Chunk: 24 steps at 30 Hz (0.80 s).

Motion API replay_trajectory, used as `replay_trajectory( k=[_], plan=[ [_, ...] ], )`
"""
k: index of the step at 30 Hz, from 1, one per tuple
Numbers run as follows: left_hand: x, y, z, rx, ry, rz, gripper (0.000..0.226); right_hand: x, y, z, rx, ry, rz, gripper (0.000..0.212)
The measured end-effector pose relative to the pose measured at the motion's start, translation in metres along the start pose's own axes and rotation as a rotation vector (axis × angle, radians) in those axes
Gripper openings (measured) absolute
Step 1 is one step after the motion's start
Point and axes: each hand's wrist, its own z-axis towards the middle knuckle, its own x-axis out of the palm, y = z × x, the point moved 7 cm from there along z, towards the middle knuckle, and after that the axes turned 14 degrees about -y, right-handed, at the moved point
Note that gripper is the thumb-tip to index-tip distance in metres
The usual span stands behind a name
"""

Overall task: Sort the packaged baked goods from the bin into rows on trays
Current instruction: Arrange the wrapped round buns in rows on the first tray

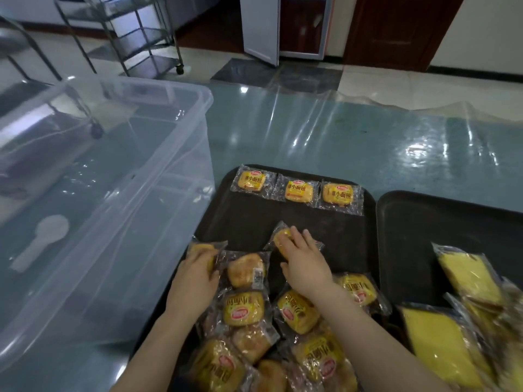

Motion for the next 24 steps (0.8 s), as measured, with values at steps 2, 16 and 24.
replay_trajectory(
  k=[2,16,24],
  plan=[
    [0.009,0.007,-0.008,-0.003,0.057,0.124,0.049,0.007,-0.003,-0.004,-0.043,0.036,-0.062,0.070],
    [0.025,-0.013,0.016,0.200,0.233,0.047,0.048,-0.012,-0.009,-0.012,-0.006,-0.069,-0.208,0.058],
    [0.030,-0.013,0.018,-0.029,0.041,0.245,0.065,-0.022,-0.018,-0.022,0.027,-0.102,-0.129,0.072]
  ],
)
